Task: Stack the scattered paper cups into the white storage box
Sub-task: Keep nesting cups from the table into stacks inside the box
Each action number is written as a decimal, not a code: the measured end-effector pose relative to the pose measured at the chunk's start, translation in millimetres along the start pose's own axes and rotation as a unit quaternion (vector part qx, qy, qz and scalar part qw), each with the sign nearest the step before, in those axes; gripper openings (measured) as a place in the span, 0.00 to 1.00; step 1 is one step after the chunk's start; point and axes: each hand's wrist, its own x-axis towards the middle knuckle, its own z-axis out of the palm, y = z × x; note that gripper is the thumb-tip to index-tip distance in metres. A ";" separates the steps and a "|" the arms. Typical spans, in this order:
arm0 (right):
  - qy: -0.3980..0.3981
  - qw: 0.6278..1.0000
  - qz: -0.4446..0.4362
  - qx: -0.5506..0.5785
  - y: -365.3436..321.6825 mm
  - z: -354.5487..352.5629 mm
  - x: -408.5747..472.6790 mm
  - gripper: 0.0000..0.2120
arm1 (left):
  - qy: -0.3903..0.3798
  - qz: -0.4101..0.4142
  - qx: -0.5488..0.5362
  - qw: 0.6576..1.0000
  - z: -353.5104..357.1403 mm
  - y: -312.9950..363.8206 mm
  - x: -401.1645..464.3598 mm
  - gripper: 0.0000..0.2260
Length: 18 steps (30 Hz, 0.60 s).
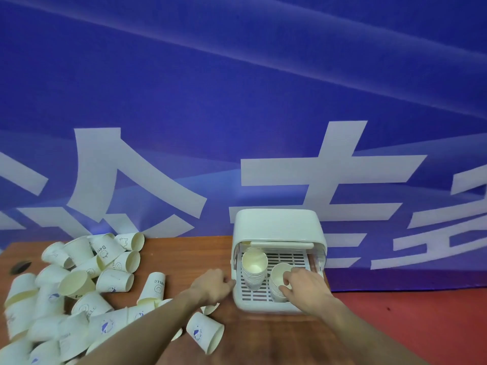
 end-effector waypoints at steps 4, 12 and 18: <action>0.029 0.994 0.048 0.097 13.9 -1.3 -5.0 0.13 | -0.003 0.002 -0.118 0.993 27.7 20.8 -1.4 0.14; 0.057 0.860 0.221 0.457 33.5 24.8 -6.3 0.17 | -0.049 -0.116 -0.527 0.840 73.2 68.8 6.2 0.05; -0.048 0.779 0.250 0.573 32.5 37.7 7.4 0.22 | 0.009 -0.192 -0.663 0.724 94.6 95.1 17.0 0.12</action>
